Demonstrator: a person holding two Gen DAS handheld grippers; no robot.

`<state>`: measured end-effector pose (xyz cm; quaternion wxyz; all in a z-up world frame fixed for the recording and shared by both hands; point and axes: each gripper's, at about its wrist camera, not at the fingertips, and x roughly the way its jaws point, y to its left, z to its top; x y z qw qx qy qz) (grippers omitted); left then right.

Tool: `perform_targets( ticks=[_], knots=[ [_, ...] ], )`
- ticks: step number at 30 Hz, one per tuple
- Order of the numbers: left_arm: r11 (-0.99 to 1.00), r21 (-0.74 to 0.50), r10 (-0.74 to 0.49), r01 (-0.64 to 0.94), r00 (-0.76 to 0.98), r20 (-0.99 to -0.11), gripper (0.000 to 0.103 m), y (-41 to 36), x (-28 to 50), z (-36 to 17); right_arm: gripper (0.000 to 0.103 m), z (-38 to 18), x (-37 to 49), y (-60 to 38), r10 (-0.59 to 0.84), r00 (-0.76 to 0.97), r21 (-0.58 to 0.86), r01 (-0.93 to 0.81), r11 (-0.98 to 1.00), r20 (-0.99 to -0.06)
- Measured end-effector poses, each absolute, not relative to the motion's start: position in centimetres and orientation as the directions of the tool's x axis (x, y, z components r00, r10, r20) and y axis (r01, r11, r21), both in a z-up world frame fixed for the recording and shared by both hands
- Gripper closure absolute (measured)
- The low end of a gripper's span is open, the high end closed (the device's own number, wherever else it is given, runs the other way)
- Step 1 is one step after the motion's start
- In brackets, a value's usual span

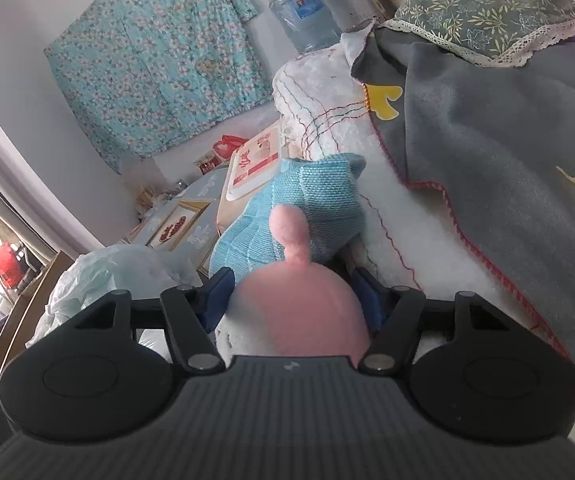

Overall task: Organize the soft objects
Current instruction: 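Move the right gripper back to the pink plush doll on the bed, then close the right gripper on the pink plush doll and lift it toward the box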

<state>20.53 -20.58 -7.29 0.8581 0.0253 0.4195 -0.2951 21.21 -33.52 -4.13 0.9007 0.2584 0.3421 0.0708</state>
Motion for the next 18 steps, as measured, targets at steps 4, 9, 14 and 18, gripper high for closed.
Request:
perform_targets(
  ticks=[4, 9, 14, 18],
  knots=[
    [0.816, -0.223, -0.51, 0.533, 0.484, -0.711, 0.026, -20.6, 20.1, -6.6, 0.042, -3.6, 20.5, -33.8, 0.319, 0.773, 0.545, 0.041, 0.837, -0.549],
    [0.804, -0.211, -0.537, 0.556, 0.526, -0.66, 0.026, -20.5, 18.8, -5.0, 0.042, -1.6, 19.2, -33.8, 0.31, 0.805, 0.543, 0.017, 0.84, -0.506],
    [0.794, -0.185, -0.558, 0.579, 0.574, -0.599, 0.026, -20.0, 16.7, -2.7, 0.043, 1.2, 17.1, -33.5, 0.31, 0.841, 0.544, -0.022, 0.839, -0.444],
    [0.787, -0.159, -0.576, 0.596, 0.616, -0.537, 0.026, -19.1, 14.3, -0.6, 0.043, 4.1, 14.8, -32.7, 0.311, 0.866, 0.531, -0.064, 0.845, -0.391]
  ],
)
